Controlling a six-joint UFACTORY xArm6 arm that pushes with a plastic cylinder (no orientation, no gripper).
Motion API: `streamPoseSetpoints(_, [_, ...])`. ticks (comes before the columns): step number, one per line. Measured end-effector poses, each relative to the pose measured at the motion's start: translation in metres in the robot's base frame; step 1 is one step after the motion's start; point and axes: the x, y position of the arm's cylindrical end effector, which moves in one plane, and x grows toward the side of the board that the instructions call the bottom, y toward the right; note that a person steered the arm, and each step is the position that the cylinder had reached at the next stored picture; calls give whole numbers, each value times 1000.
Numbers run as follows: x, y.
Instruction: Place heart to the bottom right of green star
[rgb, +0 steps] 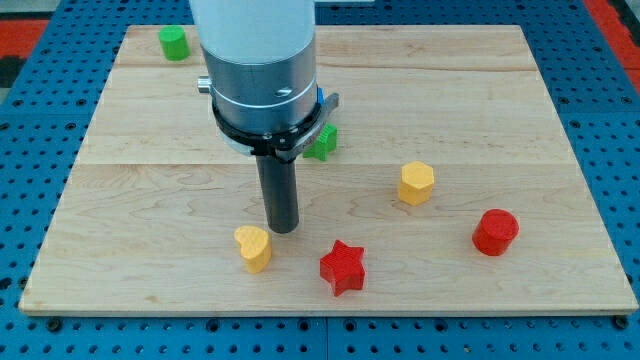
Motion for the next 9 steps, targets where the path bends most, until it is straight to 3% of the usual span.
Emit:
streamPoseSetpoints(1, [-28,-42])
streamPoseSetpoints(2, [-28,-147])
streamPoseSetpoints(3, [41,-139])
streamPoseSetpoints(5, [49,-8])
streamPoseSetpoints(6, [28,24])
streamPoseSetpoints(7, [2,17])
streamPoseSetpoints(8, [35,-13])
streamPoseSetpoints(9, [23,-28])
